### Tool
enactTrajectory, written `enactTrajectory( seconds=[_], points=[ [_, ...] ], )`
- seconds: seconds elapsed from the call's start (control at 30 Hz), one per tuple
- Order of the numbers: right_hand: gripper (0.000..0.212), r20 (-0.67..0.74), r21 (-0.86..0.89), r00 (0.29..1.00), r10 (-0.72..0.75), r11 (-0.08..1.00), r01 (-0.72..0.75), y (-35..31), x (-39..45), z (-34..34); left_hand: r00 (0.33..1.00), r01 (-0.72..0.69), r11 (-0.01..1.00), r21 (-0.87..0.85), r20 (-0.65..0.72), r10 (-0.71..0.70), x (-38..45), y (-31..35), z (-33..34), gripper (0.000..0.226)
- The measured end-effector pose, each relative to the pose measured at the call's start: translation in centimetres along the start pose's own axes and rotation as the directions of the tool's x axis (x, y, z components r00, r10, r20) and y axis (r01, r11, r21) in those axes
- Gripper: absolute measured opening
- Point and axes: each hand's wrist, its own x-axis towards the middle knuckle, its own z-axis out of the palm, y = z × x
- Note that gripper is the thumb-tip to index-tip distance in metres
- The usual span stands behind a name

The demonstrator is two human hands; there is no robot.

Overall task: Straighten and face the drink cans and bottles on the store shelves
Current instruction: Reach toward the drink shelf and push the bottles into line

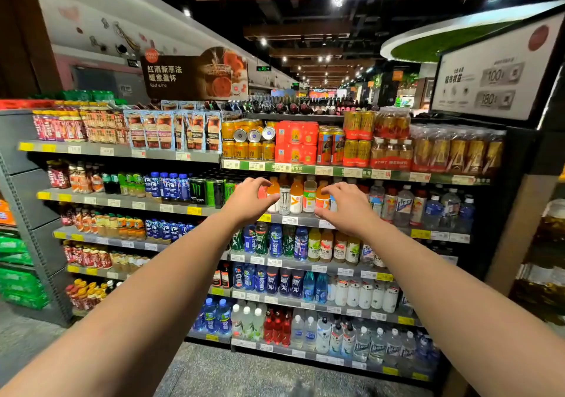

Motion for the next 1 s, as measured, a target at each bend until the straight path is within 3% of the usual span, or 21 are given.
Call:
enactTrajectory(
  seconds=[0.53, 1.0],
  points=[
    [0.059, 0.01, -0.061, 0.998, 0.065, 0.996, -0.065, -6.1, 16.6, 6.9, 0.997, -0.013, 1.0, -0.01, 0.074, 0.013, 15.0, -14.6, -2.7, 0.059],
    [0.059, -0.001, -0.032, 0.999, 0.051, 0.998, -0.051, -4.3, 25.4, 12.1, 0.996, -0.036, 0.998, -0.047, 0.081, 0.04, 23.9, -19.0, 1.3, 0.054]
  ],
)
